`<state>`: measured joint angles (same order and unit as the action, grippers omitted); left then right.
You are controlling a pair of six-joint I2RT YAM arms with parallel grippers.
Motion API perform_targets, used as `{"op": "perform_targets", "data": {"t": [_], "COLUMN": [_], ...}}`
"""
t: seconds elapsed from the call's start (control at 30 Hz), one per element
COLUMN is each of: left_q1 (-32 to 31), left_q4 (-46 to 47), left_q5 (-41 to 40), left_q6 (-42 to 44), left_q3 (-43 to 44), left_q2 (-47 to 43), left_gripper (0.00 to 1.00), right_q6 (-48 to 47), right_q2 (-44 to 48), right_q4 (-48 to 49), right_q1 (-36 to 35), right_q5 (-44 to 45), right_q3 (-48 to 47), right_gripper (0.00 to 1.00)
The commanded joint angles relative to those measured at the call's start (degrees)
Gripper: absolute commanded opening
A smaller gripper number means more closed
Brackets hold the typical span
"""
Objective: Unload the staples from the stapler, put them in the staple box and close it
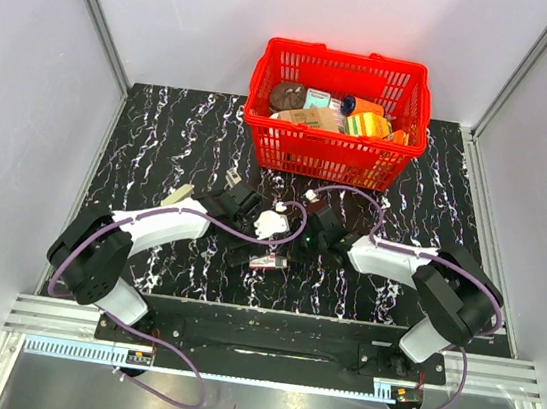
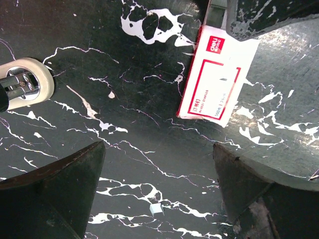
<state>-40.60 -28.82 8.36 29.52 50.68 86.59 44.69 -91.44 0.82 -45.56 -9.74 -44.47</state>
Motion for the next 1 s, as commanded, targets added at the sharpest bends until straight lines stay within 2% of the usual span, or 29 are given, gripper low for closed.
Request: {"op": "perform_targets", "data": {"t": [0.0,0.3,0.77,0.97], "left_q1": [0.17,0.17,0.17,0.17], "left_q4": [1.04,0.87,1.04,2.54], "left_q5": [0.78,0.52,1.22,1.22], "left_q6": [0.01,0.28,0.54,0.45], "left_q3": [1.71,1.8,2.15,1.62], "left_q2": [-1.51,-1.51,0.33,2.18], "left_gripper": [0.94,0.94,0.95,0.94], "right_q6": [0.4,-0.21,-1.79,-2.59], "right_q2": [-1.9,-6.03,5.39,4.26], "right_q4": [1.82,0.94,-5.82,-7.5], "right_q1": [-0.76,-0.76,-0.67,0.03], "right_q5": [-0.28,-0.99,5.25,6.31], "right_q3": [-1.68,-2.38,-3.52,-2.29], "right_gripper": [0.15,0.15,0.16,0.16]}}
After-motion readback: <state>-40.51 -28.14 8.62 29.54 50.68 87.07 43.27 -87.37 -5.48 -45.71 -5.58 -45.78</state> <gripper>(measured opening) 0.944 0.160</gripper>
